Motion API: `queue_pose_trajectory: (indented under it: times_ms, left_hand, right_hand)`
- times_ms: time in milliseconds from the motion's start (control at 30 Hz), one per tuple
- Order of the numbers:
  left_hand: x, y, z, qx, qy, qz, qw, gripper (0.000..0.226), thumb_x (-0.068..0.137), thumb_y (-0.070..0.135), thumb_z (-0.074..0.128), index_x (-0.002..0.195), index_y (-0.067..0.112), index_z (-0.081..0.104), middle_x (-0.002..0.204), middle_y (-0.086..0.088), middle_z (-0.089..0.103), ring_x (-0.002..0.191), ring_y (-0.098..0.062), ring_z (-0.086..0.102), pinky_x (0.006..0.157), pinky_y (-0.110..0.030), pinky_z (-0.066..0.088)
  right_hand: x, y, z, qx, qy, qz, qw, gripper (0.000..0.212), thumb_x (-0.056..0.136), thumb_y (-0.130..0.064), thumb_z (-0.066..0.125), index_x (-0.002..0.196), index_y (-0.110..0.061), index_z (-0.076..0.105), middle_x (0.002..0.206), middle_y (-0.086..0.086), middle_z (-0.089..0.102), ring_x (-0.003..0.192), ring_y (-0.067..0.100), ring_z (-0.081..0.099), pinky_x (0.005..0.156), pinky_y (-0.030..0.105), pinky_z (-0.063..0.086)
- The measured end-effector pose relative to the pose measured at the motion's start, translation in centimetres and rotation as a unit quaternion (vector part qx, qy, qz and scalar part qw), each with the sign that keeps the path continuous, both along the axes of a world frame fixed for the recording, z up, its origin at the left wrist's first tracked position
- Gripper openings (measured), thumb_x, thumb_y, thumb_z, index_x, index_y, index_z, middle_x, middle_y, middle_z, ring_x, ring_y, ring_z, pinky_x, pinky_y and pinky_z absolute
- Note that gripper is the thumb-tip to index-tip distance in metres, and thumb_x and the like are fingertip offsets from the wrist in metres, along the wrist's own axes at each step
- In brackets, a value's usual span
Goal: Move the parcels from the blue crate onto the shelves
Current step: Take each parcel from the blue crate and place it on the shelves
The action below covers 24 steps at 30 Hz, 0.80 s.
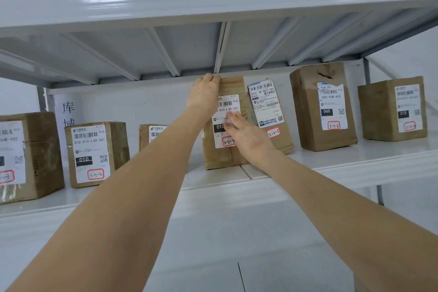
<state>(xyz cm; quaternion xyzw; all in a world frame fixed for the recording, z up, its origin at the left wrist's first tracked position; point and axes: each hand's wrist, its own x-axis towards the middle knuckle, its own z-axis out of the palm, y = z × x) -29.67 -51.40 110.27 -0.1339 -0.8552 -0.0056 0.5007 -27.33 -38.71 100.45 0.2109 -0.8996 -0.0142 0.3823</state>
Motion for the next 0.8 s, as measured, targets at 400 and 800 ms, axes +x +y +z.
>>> queue_pose_trajectory:
  times_ms: [400, 800]
  left_hand:
    - [0.0, 0.0, 0.0, -0.005, -0.011, -0.004, 1.000, 0.057, 0.088, -0.001, 0.054, 0.141, 0.012, 0.037, 0.137, -0.007, 0.044, 0.123, -0.029, 0.043, 0.097, -0.033, 0.038]
    - [2.0, 0.0, -0.3, -0.049, -0.023, 0.040, 0.998, 0.069, 0.090, -0.004, 0.046, 0.150, 0.012, 0.017, 0.156, -0.007, 0.020, 0.138, -0.027, 0.029, 0.109, -0.034, 0.029]
  right_hand:
    - [-0.2, 0.0, 0.0, -0.013, -0.002, 0.007, 1.000, 0.062, 0.094, 0.006, 0.043, 0.150, -0.014, 0.024, 0.161, 0.003, -0.003, 0.148, 0.018, 0.001, 0.114, 0.034, 0.026]
    - [1.1, 0.2, -0.3, -0.008, -0.022, -0.005, 1.000, 0.060, 0.092, 0.005, 0.047, 0.145, -0.020, 0.034, 0.161, 0.004, -0.002, 0.148, 0.021, 0.002, 0.106, 0.040, 0.039]
